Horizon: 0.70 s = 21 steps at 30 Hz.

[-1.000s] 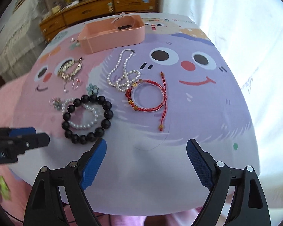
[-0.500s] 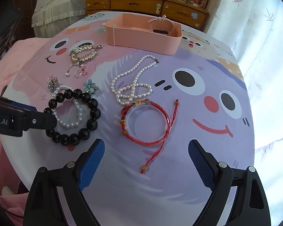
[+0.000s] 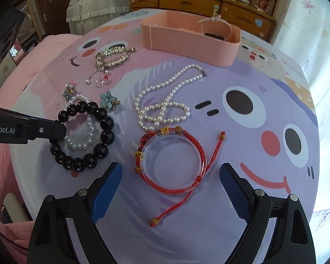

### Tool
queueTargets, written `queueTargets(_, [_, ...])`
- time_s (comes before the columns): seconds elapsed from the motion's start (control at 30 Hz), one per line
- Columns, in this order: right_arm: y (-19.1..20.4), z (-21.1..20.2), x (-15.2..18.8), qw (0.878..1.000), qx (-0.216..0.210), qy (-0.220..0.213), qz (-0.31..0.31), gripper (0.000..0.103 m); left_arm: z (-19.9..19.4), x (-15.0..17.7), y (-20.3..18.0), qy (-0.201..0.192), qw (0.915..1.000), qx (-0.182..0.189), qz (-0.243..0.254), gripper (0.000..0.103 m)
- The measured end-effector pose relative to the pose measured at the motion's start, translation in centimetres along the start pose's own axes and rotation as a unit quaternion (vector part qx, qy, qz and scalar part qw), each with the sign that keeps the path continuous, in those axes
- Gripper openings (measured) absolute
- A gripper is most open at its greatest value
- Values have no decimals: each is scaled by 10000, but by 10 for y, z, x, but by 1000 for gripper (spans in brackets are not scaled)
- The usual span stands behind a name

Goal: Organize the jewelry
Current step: 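Grasp the black bead bracelet with the left tool while the right grasps the red string bracelet, then carry both bracelets into the pink tray and open both tools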

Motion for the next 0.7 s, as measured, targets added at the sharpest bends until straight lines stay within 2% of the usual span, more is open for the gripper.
queueTargets(0.07, [1, 1, -1, 10000, 2, -56, -35, 90, 0, 2, -4, -42, 10000, -35, 52, 13])
queueTargets(0.2, [0, -2, -6, 9998, -8, -212, -64, 65, -6, 2, -3, -122, 9997, -134, 167, 13])
queueTargets(0.3, [1, -4, -6, 9997, -40, -211, -136, 65, -13, 6, -2, -187, 9997, -64, 170, 13])
queueTargets(0.43, [1, -6, -6, 9997, -126, -194, -114, 64, -26, 4, -3, -411, 9987, -220, 223, 12])
queueTargets(0.7, [-3, -23, -18, 9985, -362, -324, 253, 64, -74, -16, -25, -1002, 9932, 48, 591, 12])
Point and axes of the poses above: each gripper's, at about its wrist camera, not at the fingertips, and z roughly the way its jaws point, y to its left, x to its underside, the point moved 10 cm from there along z, roughly the way its jaws point
